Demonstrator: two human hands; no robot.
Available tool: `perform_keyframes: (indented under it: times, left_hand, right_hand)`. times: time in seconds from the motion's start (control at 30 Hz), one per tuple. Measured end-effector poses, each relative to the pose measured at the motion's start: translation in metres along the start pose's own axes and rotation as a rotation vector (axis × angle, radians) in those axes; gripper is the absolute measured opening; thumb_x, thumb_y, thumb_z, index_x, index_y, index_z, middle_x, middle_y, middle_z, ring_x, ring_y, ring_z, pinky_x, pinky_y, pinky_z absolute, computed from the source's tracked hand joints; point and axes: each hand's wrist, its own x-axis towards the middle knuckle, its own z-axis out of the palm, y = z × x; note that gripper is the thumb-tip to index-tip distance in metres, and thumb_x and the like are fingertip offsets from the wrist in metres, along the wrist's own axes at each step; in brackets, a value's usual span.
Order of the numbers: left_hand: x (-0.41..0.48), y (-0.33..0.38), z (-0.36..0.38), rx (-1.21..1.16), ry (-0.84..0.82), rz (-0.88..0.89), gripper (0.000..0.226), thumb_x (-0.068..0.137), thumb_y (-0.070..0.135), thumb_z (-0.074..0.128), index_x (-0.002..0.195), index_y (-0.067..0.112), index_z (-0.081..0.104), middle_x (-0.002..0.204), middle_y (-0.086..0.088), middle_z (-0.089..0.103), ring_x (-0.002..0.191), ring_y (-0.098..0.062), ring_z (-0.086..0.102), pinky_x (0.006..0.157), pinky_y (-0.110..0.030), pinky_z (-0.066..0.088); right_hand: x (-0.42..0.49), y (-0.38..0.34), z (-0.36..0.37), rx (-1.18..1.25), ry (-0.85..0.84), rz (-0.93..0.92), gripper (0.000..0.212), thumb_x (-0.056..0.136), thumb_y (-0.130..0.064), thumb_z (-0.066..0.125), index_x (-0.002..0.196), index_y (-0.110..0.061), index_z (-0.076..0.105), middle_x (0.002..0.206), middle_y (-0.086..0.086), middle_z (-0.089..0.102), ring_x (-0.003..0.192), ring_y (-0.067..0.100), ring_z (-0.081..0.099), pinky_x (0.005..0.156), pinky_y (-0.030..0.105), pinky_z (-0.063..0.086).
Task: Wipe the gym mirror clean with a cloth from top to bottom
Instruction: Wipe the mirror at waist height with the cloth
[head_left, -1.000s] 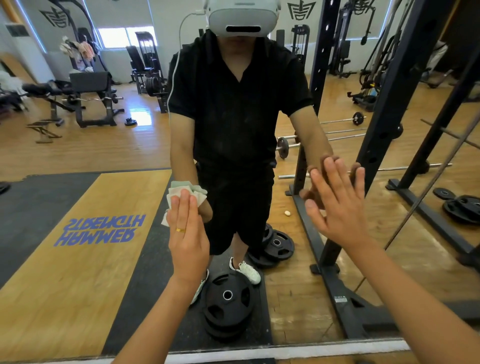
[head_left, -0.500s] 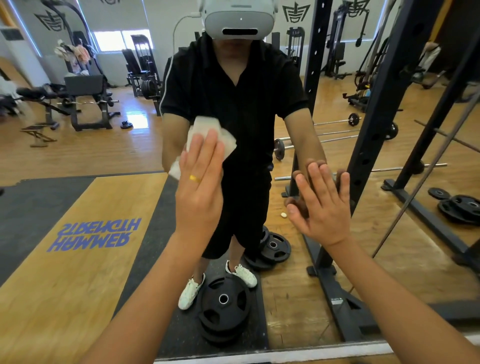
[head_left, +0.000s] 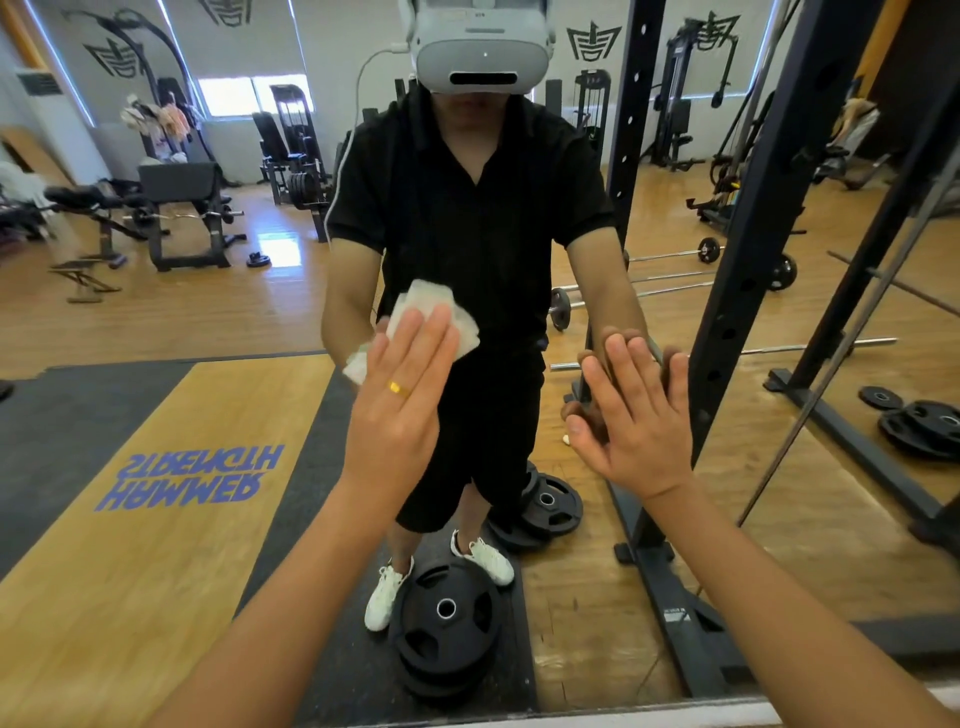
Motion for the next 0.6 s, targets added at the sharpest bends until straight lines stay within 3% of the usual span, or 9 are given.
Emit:
perform_keyframes:
  times: [0.17, 0.33, 0.5, 0.6]
  left_hand:
    - [0.060, 0.010, 0.008, -0.069, 0.096, -0.020, 0.043, 0.095, -0.022, 0.053, 0.137, -0.013, 0.054, 0.146, -0.028, 0.050, 0.145, -0.031, 0.034, 0.122, -0.059, 0.029]
    - [0.027, 0.019, 0.019, -0.011, 0.128, -0.046, 0.041, 0.100, -0.017, 0.051, 0.139, -0.006, 0.055, 0.149, -0.015, 0.047, 0.149, -0.022, 0.032, 0.125, -0.046, 0.025]
    - [-0.029, 0.026, 0.023, 0.010, 0.042, -0.099, 0.054, 0.093, -0.024, 0.054, 0.143, -0.004, 0.048, 0.149, -0.014, 0.047, 0.155, -0.019, 0.023, 0.127, -0.045, 0.022]
    - [-0.018, 0.026, 0.025, -0.001, 0.060, -0.073, 0.043, 0.098, -0.019, 0.049, 0.139, -0.006, 0.052, 0.147, -0.016, 0.049, 0.154, -0.021, 0.025, 0.125, -0.047, 0.025]
  right_hand:
    - [-0.001, 0.000, 0.001, -0.001, 0.009, -0.003, 0.080, 0.097, -0.045, 0.053, 0.165, -0.018, 0.020, 0.173, 0.006, 0.008, 0.160, 0.023, 0.009, 0.129, 0.050, 0.003]
    - [-0.002, 0.001, 0.004, -0.004, 0.020, -0.005, 0.079, 0.097, -0.045, 0.053, 0.164, -0.017, 0.021, 0.173, 0.006, 0.009, 0.159, 0.023, 0.010, 0.129, 0.050, 0.002]
    - [-0.002, 0.001, 0.004, -0.008, 0.022, 0.000, 0.077, 0.099, -0.045, 0.051, 0.164, -0.018, 0.021, 0.173, 0.006, 0.010, 0.159, 0.023, 0.011, 0.129, 0.050, 0.004]
    - [-0.001, 0.000, 0.005, 0.000, 0.032, 0.008, 0.077, 0.098, -0.044, 0.052, 0.164, -0.017, 0.022, 0.173, 0.006, 0.011, 0.159, 0.023, 0.012, 0.129, 0.050, 0.004]
